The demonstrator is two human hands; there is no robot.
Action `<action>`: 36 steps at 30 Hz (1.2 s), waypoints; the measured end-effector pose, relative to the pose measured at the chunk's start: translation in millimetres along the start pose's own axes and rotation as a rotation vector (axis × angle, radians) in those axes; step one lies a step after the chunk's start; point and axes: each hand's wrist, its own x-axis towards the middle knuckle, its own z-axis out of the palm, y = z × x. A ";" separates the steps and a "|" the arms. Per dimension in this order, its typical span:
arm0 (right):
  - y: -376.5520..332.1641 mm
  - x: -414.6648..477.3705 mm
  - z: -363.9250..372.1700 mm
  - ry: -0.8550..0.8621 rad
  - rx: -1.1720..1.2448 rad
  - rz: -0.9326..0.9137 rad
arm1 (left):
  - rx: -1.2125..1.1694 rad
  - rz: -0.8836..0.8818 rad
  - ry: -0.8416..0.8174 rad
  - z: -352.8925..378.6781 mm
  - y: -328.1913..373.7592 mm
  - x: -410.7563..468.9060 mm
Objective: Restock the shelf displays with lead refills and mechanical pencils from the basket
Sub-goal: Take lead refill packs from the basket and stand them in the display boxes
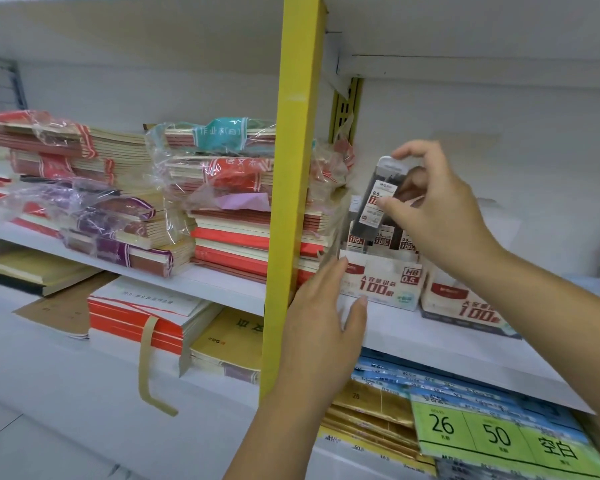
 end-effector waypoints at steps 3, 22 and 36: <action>8.1 2.8 16.3 -0.076 -0.110 -0.016 | 0.029 0.024 -0.006 2.0 -3.2 -0.5; -4.5 -60.4 -27.4 -0.045 -0.061 -0.042 | 0.013 0.094 0.121 -5.3 8.2 -25.7; 131.1 -434.2 11.0 -0.895 0.052 0.929 | 0.205 -0.391 -1.057 88.9 -93.4 -261.3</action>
